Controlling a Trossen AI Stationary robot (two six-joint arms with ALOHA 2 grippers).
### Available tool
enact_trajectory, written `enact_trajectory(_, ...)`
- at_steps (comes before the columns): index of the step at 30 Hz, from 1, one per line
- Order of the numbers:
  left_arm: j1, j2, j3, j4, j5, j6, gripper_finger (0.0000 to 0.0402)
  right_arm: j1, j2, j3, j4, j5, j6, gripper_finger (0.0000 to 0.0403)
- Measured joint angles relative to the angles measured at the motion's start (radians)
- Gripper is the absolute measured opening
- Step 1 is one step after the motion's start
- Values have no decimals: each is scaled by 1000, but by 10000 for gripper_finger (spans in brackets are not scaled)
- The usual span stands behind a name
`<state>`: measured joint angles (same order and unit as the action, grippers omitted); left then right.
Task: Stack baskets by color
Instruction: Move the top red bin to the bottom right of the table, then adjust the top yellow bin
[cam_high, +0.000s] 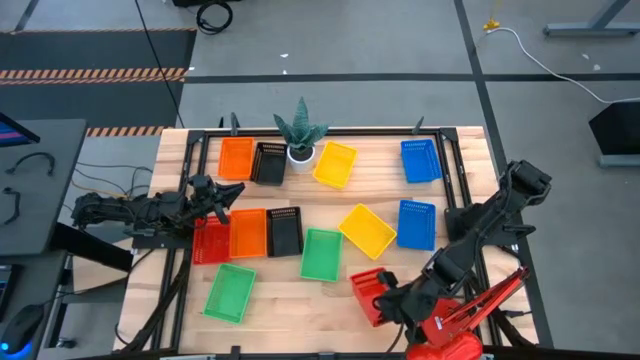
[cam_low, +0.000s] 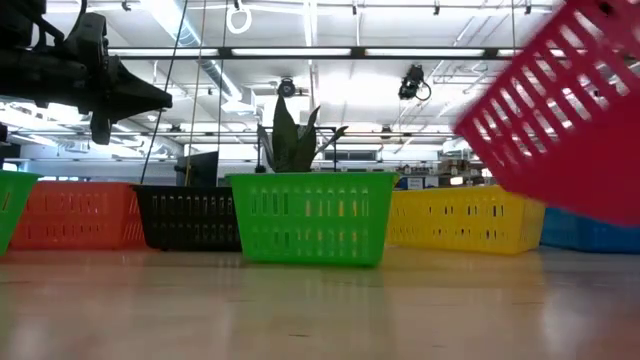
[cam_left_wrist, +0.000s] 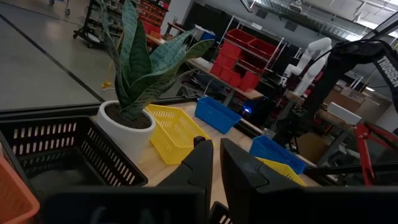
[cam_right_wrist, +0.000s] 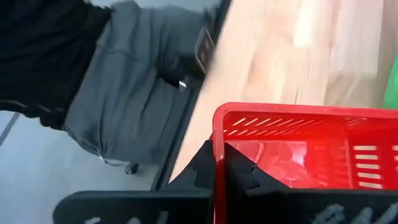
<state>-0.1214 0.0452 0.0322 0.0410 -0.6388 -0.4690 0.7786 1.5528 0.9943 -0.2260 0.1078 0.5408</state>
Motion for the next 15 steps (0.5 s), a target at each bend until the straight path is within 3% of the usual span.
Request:
enact_trajectory(6, 0, 0, 0, 0, 0, 0, 34, 11, 0, -83, 64, 4, 68, 40)
enact_trajectory(15, 0, 0, 0, 0, 0, 0, 34, -29, -2, -79, 55, -1, -7, 114)
